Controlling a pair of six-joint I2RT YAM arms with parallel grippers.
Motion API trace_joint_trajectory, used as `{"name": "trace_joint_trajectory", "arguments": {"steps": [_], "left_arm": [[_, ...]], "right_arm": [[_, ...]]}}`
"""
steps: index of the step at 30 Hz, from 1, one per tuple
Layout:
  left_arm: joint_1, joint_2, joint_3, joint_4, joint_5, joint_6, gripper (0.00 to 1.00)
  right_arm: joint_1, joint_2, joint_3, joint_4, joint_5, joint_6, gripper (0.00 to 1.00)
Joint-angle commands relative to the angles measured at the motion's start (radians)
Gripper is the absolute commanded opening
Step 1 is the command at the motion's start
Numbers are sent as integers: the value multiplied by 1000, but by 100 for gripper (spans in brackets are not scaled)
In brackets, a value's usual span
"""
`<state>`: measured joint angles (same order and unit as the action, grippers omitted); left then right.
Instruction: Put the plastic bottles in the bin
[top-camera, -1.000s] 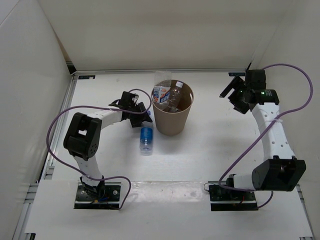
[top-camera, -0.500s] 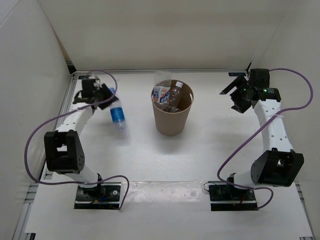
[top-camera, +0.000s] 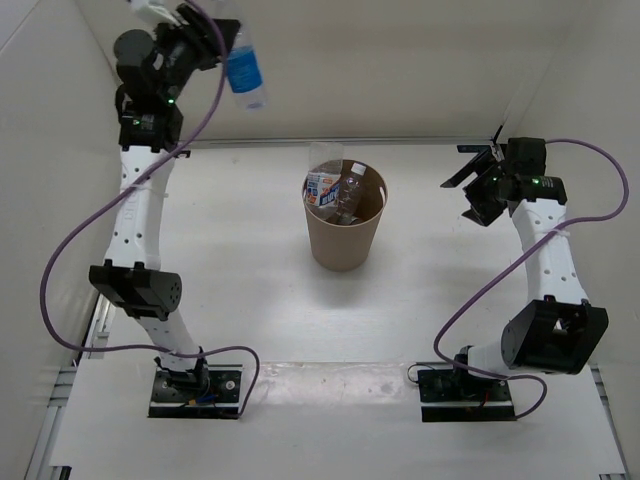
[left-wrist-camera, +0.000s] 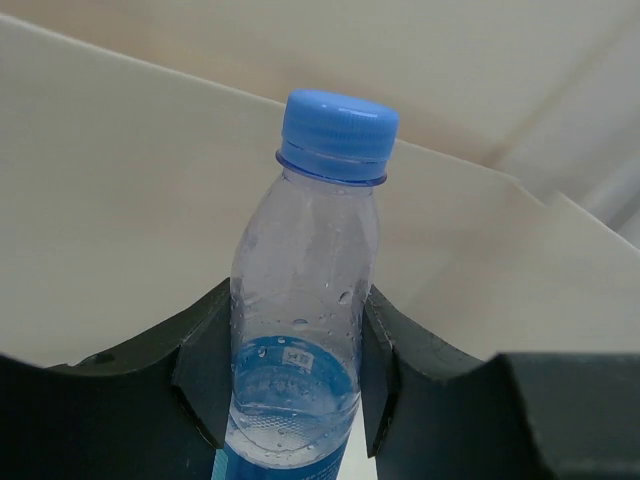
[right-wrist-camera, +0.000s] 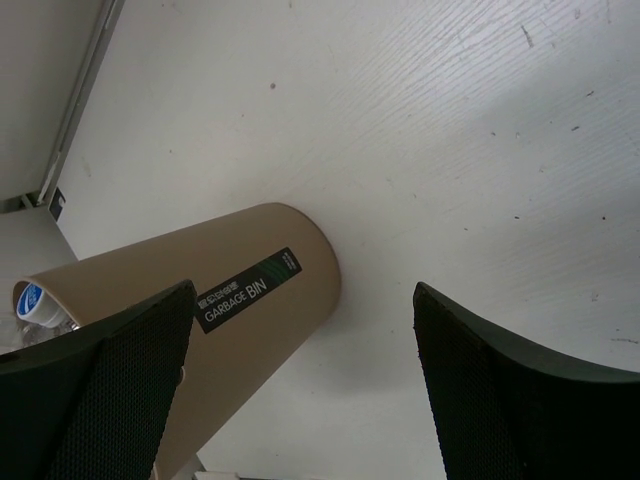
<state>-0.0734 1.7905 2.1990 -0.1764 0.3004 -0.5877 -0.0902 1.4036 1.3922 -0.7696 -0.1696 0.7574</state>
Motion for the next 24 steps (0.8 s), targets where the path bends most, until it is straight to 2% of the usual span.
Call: {"name": "trace_joint_trajectory", "arguments": {"steps": [1,4,9,12,13,17,24], "left_arm": [[-121,-2,21,-18,65,43,51],[-213,1,1,21,66,14,51],[-392,75,71,18,82,32,52],[-449,81,28,15,97,23,52],[-466,76,-29,28,97,0,52],[-534,75,-106,48,114,-35,52],[-548,75,-197,28,109,9,55]], "right_arm": [[-29,-12,15,-27,-33,-1,90],[-33,-29,-4,-19,-31,-7,90],[-19,-41,-7,-23,-14,-15,90],[-20,-52,-15,-23,-16,-17,90],[-20,-58,-19,-23,-15,-23,90],[-17,-68,-41,-25,1,-26,90],[-8,-72,-35,-20,4,-44,90]]}}
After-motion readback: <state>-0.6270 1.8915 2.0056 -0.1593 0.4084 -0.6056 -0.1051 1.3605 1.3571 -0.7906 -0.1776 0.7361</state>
